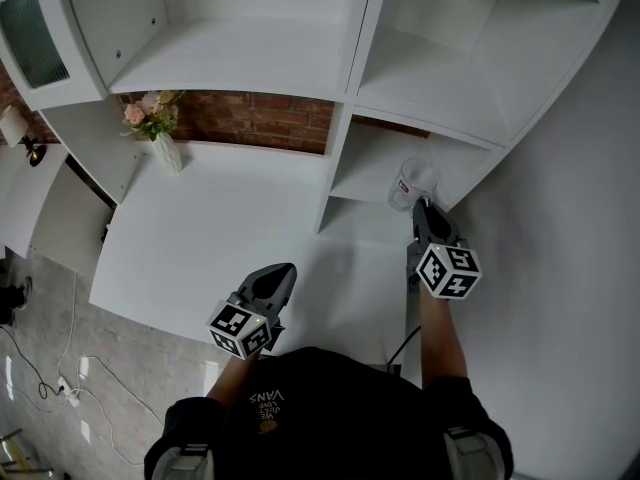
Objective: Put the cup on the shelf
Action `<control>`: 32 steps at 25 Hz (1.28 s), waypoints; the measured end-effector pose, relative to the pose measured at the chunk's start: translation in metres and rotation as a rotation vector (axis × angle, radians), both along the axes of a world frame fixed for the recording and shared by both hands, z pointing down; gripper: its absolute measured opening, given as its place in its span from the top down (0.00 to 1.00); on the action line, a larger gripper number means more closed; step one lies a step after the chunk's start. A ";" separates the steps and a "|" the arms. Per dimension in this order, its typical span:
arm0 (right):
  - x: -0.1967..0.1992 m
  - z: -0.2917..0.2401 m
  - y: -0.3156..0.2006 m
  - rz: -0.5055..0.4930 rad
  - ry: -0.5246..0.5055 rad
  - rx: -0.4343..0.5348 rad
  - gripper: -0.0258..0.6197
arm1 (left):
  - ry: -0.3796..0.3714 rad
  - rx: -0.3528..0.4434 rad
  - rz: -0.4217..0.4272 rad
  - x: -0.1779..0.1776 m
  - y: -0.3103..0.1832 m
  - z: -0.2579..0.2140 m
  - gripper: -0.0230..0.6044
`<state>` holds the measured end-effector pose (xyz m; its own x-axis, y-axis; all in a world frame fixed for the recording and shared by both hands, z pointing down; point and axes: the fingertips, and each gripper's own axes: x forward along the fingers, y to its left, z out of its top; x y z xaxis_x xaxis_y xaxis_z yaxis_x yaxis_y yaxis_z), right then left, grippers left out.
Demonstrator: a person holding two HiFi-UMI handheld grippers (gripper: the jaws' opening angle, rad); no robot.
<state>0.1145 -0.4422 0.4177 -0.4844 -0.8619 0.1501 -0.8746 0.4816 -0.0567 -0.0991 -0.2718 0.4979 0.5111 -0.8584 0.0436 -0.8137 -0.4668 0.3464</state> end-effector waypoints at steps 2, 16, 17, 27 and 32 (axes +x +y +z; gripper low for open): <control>-0.001 0.001 -0.005 -0.002 0.011 -0.002 0.92 | -0.001 -0.002 0.003 0.001 -0.002 0.001 0.95; -0.015 0.002 -0.036 -0.003 0.048 -0.006 0.92 | 0.007 -0.002 0.011 -0.001 -0.016 0.004 0.95; -0.016 0.001 -0.038 -0.001 0.049 -0.009 0.92 | 0.008 -0.002 0.011 -0.002 -0.017 0.004 0.95; -0.026 0.002 -0.059 0.019 0.071 -0.036 0.92 | 0.020 -0.008 0.029 -0.003 -0.024 0.007 0.95; -0.031 0.004 -0.071 0.022 0.079 -0.054 0.92 | 0.025 -0.013 0.049 -0.001 -0.028 0.011 0.95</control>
<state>0.0835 -0.5131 0.4215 -0.4501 -0.8619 0.2336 -0.8877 0.4602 -0.0123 -0.0996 -0.2998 0.5085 0.5539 -0.8315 0.0416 -0.7808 -0.5015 0.3725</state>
